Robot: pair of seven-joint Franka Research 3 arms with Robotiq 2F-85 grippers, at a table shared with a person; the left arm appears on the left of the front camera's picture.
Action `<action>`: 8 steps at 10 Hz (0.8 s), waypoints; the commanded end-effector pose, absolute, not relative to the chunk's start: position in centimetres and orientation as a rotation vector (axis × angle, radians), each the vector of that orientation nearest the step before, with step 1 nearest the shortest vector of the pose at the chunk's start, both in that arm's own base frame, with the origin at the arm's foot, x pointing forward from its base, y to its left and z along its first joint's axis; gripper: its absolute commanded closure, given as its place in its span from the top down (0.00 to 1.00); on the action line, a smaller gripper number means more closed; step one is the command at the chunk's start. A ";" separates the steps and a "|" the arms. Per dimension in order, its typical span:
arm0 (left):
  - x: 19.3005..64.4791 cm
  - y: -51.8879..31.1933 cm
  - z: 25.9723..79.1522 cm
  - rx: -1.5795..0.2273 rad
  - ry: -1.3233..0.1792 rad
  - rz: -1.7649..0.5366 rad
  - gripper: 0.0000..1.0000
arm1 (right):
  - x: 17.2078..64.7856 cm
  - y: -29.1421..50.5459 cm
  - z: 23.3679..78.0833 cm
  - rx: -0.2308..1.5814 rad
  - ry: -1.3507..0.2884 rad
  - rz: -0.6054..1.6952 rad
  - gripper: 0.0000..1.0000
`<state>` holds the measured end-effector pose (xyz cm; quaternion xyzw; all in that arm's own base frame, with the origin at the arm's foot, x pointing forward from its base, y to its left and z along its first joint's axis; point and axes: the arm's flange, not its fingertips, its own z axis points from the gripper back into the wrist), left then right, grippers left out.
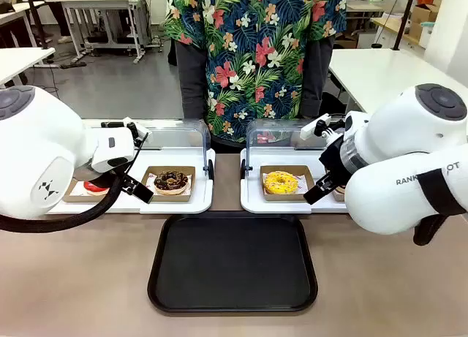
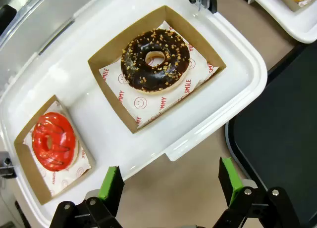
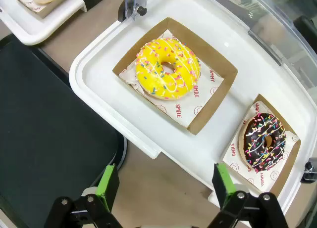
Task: Move the fourth donut from the left to the tray.
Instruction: Pick up the Paper togo box containing the Donut indicated by the person and place it on the Handle tray.
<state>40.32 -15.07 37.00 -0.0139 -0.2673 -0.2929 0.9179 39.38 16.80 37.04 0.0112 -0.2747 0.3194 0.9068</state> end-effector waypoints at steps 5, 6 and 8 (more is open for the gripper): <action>40.3 -15.1 37.0 -0.029 -0.550 -0.602 1.00 | 39.4 16.8 37.0 0.023 -0.568 0.659 1.00; 40.3 -15.1 37.0 -0.029 -0.550 -0.602 1.00 | 39.4 16.8 37.0 0.023 -0.568 0.659 1.00; 40.3 -15.1 37.0 -0.029 -0.550 -0.602 1.00 | 39.4 16.8 37.0 0.023 -0.568 0.659 1.00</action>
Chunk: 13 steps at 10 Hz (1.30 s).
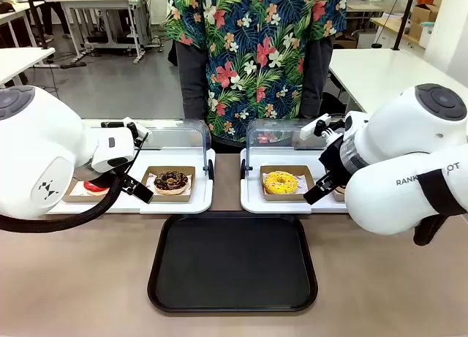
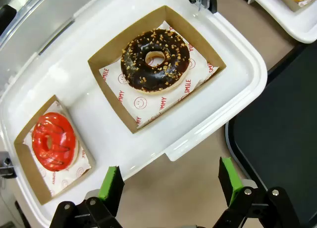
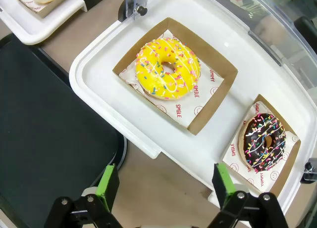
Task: Move the fourth donut from the left to the tray.
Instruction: Pick up the Paper togo box containing the Donut indicated by the person and place it on the Handle tray.
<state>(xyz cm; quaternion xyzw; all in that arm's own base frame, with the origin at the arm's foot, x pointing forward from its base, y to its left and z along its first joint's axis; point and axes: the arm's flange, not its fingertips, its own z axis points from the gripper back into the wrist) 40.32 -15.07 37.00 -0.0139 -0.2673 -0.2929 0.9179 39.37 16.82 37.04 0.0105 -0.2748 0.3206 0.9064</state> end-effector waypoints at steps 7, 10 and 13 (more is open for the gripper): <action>43.8 -6.2 49.4 -0.284 -0.528 -0.731 1.00 | 40.0 8.0 49.6 0.278 -0.589 0.734 1.00; 45.5 0.5 49.5 -0.423 -0.499 -0.995 1.00 | 41.0 -1.0 52.0 0.423 -0.610 0.779 1.00; 45.4 4.7 48.3 -0.532 -0.598 -1.045 1.00 | 39.8 -8.5 51.7 0.522 -0.708 0.788 1.00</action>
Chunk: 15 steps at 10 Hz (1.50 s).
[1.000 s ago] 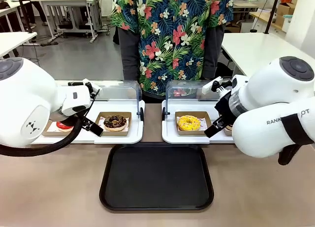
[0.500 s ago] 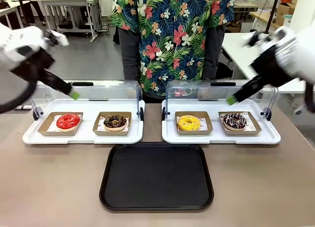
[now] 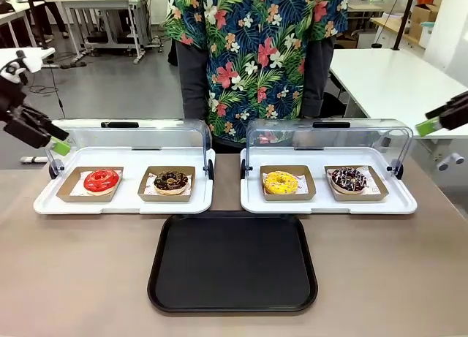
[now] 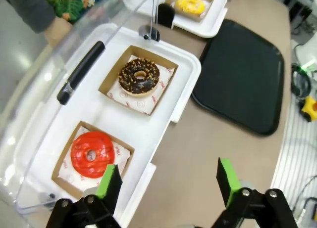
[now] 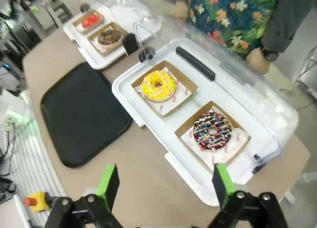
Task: Move the fourth donut from the left to the tray.
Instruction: Pick up the Paper togo box containing the Donut indicated by the person and place it on the Handle tray.
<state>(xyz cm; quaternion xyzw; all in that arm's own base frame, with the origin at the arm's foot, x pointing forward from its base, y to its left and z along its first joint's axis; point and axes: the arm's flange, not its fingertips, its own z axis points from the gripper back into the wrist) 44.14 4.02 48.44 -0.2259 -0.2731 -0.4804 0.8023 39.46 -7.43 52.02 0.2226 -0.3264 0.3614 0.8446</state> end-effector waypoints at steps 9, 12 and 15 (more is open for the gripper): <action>46.7 11.0 48.7 -0.636 -0.861 -1.122 1.00 | 36.8 -18.8 49.0 0.664 -0.913 0.824 1.00; 46.2 9.7 48.6 -0.670 -0.938 -1.119 1.00 | 36.4 -19.3 48.3 0.681 -0.929 0.816 1.00; 45.7 8.6 48.2 -0.699 -0.952 -1.110 1.00 | 36.1 -19.6 47.9 0.678 -0.941 0.847 1.00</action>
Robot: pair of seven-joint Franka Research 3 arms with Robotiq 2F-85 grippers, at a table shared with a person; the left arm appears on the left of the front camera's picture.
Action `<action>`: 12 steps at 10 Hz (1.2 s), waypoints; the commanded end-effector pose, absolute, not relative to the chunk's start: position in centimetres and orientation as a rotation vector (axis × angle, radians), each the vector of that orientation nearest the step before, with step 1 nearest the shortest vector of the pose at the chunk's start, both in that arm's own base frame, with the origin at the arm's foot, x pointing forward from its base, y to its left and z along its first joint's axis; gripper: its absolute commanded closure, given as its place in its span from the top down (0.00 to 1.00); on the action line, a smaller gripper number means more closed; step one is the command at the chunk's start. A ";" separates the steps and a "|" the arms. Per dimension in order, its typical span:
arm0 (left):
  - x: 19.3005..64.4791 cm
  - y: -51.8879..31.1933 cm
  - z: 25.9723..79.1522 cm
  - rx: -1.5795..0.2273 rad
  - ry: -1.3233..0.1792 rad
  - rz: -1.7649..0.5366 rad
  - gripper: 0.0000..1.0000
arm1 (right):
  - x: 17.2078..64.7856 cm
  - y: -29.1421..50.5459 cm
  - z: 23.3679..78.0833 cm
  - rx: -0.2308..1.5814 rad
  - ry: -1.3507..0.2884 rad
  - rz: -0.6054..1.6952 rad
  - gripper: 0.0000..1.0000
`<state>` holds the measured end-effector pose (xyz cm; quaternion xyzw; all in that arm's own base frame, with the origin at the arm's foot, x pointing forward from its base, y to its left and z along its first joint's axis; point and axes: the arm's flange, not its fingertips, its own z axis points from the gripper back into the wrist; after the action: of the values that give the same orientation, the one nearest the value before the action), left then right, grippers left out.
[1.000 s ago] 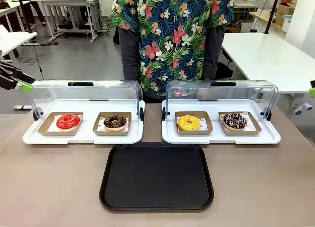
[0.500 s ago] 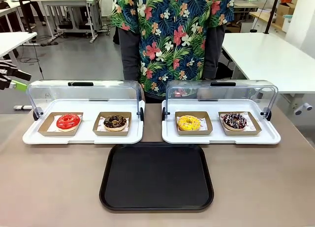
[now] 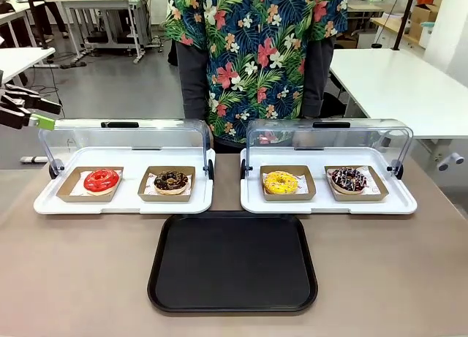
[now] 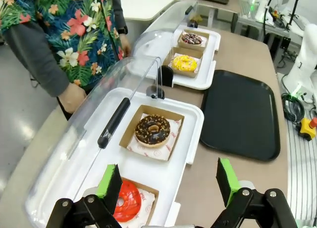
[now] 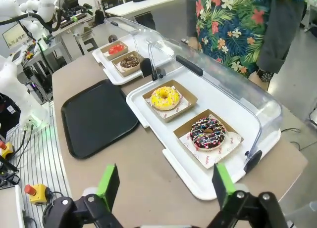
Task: Move the fourth donut from the left to the tray.
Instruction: Pick up the Paper togo box containing the Donut indicated by the person and place it on the Handle tray.
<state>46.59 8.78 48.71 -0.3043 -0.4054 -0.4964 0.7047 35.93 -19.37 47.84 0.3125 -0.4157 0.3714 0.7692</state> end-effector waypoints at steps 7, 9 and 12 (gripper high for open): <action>46.6 8.8 48.7 -0.677 -0.901 -1.104 1.00 | 36.0 -19.3 47.9 0.681 -0.901 0.794 1.00; 46.6 8.8 48.7 -0.677 -0.901 -1.104 1.00 | 36.0 -19.3 47.9 0.681 -0.901 0.794 1.00; 46.6 8.8 48.7 -0.677 -0.901 -1.104 1.00 | 36.0 -19.3 47.9 0.681 -0.901 0.794 1.00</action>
<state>46.52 8.74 48.47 -0.3052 -0.4076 -0.4936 0.7050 35.81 -19.41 47.71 0.3087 -0.4069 0.3703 0.7759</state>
